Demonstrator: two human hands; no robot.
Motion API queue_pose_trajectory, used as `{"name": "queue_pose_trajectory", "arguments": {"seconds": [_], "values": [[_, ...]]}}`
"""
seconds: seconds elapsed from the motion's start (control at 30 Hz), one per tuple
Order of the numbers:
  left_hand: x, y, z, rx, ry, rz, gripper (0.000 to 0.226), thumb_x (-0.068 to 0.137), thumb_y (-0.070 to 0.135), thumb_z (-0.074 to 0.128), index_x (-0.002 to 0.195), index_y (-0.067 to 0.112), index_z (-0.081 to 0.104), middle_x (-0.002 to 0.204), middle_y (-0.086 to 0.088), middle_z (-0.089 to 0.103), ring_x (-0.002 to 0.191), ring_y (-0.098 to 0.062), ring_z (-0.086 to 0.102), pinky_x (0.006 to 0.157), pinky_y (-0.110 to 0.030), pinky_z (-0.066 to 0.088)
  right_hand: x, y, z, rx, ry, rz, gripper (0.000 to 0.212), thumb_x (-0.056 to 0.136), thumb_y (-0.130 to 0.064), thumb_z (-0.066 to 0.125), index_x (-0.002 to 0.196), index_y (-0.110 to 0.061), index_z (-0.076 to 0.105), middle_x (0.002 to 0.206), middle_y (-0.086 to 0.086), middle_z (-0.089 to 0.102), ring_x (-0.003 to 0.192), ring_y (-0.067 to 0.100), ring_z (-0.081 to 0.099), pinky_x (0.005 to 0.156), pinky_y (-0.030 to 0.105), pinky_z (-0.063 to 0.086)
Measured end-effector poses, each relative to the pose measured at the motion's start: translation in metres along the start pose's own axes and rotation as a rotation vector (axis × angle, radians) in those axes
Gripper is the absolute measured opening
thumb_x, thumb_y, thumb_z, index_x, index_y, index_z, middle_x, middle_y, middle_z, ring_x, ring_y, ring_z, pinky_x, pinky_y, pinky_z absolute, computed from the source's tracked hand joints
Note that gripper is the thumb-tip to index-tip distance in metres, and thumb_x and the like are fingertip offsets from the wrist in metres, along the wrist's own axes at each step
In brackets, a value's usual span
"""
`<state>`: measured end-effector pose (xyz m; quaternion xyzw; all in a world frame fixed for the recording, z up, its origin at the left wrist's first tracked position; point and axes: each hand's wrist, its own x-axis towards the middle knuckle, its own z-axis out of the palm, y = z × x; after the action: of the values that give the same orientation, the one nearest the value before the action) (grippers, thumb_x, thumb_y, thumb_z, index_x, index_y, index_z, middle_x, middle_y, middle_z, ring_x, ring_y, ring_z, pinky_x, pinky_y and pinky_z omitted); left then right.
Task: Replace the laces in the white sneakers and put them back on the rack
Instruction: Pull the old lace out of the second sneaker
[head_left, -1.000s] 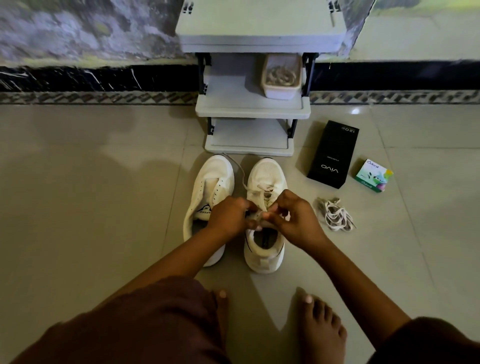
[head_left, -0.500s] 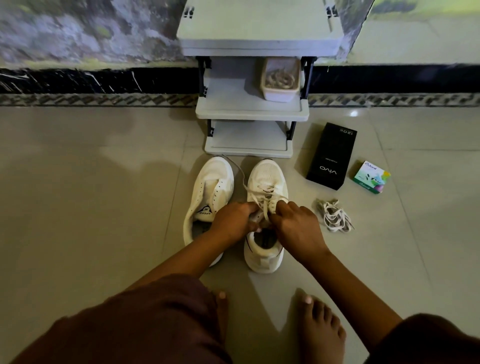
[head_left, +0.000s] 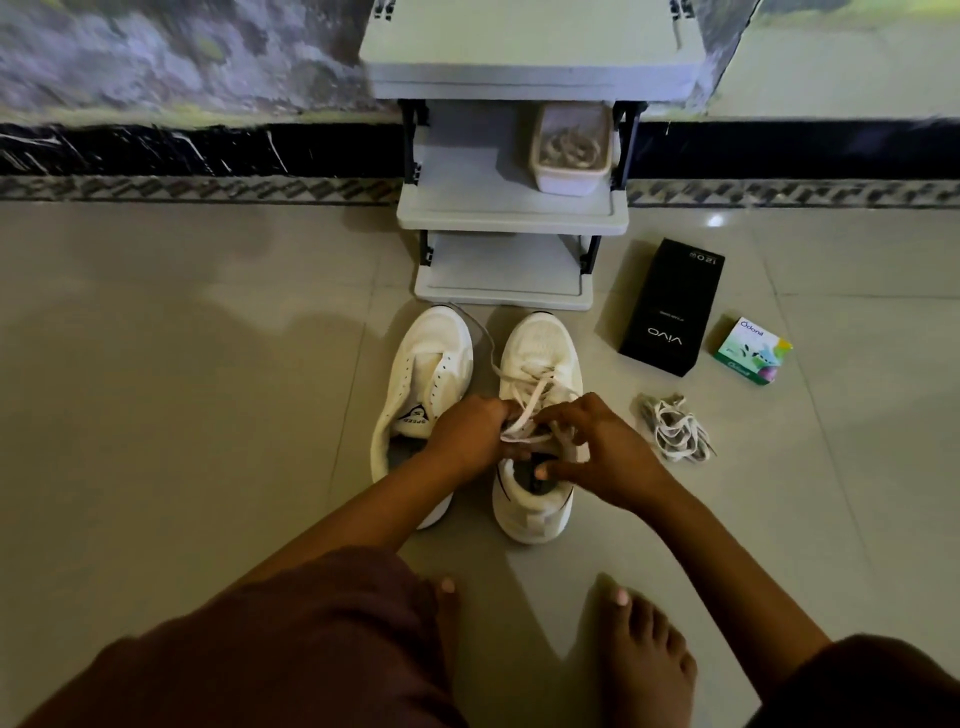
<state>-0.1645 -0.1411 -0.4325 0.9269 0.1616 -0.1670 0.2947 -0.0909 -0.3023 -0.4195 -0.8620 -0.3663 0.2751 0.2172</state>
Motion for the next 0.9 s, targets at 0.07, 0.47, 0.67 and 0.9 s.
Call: {"name": "queue_pose_trajectory", "arguments": {"seconds": [0.07,0.47,0.67,0.9], "values": [[0.0,-0.001,-0.001,-0.019,-0.003,0.006,0.045,0.078,0.034,0.073,0.12,0.02,0.062,0.11,-0.007,0.067,0.101,-0.025,0.062,0.08,-0.027,0.044,-0.001,0.001,0.006,-0.292,0.154,-0.07,0.043,0.083,-0.037,0.067,0.124,-0.03,0.056,0.116,0.003,0.052,0.095,0.023,0.057,0.07,0.029,0.047],[0.004,-0.001,0.0,-0.039,-0.008,-0.043,0.042,0.076,0.035,0.075,0.112,0.017,0.065,0.105,-0.007,0.068,0.096,-0.024,0.063,0.071,-0.025,0.04,0.008,-0.008,0.011,-0.2,0.365,-0.196,0.012,0.072,-0.022,0.078,0.077,-0.014,0.071,0.082,0.002,0.061,0.076,0.021,0.059,0.063,0.025,0.038],[0.006,-0.004,0.002,0.001,0.01,-0.019,0.054,0.074,0.043,0.074,0.121,0.019,0.063,0.115,-0.008,0.065,0.102,-0.025,0.06,0.074,-0.024,0.038,-0.004,-0.048,-0.052,0.979,0.123,-0.239,0.006,0.082,-0.011,0.059,0.081,-0.009,0.065,0.08,-0.006,0.065,0.078,0.003,0.063,0.072,0.014,0.048],[0.005,-0.007,0.0,-0.024,0.016,-0.016,0.059,0.074,0.041,0.076,0.126,0.017,0.06,0.116,-0.008,0.065,0.104,-0.024,0.06,0.076,-0.024,0.04,0.01,-0.01,-0.029,0.433,0.198,0.215,0.068,0.089,-0.016,0.063,0.146,-0.018,0.028,0.141,0.002,0.045,0.123,0.019,0.048,0.094,0.032,0.046]]}}
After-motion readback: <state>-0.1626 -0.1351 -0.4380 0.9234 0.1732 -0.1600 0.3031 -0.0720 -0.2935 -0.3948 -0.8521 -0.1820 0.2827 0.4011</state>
